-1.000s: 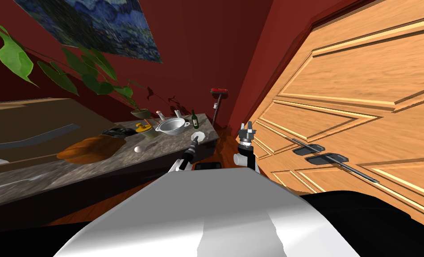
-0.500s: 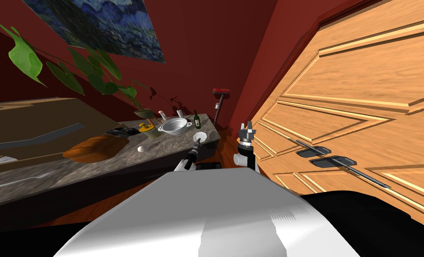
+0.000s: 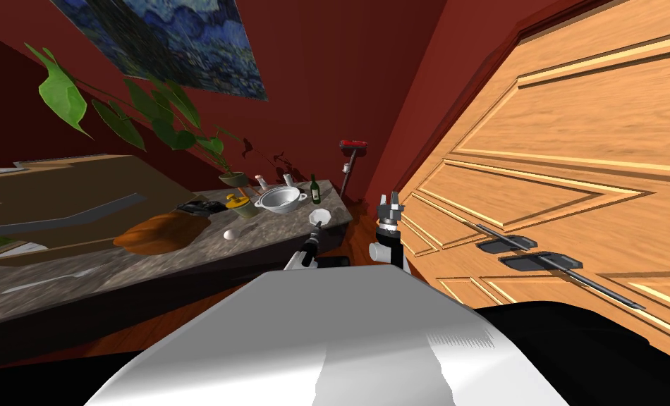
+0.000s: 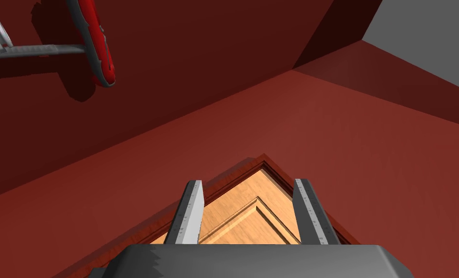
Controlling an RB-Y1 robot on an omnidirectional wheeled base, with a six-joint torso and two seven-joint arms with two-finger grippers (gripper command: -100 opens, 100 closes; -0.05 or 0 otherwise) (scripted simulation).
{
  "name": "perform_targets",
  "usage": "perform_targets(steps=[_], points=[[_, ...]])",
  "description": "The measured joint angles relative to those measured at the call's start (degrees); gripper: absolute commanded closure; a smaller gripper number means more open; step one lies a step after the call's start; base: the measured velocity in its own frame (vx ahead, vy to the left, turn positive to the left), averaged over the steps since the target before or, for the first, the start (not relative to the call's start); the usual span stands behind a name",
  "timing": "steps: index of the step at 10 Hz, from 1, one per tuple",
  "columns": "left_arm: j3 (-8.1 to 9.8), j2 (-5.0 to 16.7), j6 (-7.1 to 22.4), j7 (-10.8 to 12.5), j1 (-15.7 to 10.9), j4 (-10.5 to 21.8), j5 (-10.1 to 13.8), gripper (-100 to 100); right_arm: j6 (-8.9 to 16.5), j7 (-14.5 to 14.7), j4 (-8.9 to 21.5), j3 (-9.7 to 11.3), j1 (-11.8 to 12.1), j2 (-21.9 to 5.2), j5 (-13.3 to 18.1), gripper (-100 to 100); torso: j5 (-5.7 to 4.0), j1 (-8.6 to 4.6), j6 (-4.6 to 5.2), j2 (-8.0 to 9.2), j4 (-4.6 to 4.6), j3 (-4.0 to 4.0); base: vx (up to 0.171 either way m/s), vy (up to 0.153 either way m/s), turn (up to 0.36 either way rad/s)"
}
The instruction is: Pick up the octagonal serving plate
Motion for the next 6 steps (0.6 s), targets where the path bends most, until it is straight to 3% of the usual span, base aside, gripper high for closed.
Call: perform_targets(steps=[5, 6], points=[[-2.72, -6.07, 5.2, 1.97, -0.49, 0.87, -2.27, -100, 0.0, 0.0, 0.0, 0.01, 0.0, 0.01, 0.0, 0, -0.03, -0.15, 0.01, 0.04, 0.01, 0.03, 0.009, 0.024, 0.012], [-2.77, -6.15, 5.33, 1.99, -0.48, 0.83, -2.28, 0, 0.0, 0.0, 0.0, 0.01, 0.0, 0.01, 0.0, 0, -0.04, -0.17, 0.01, 0.06, 0.01, 0.04, 0.0, 0.0, 0.0]])
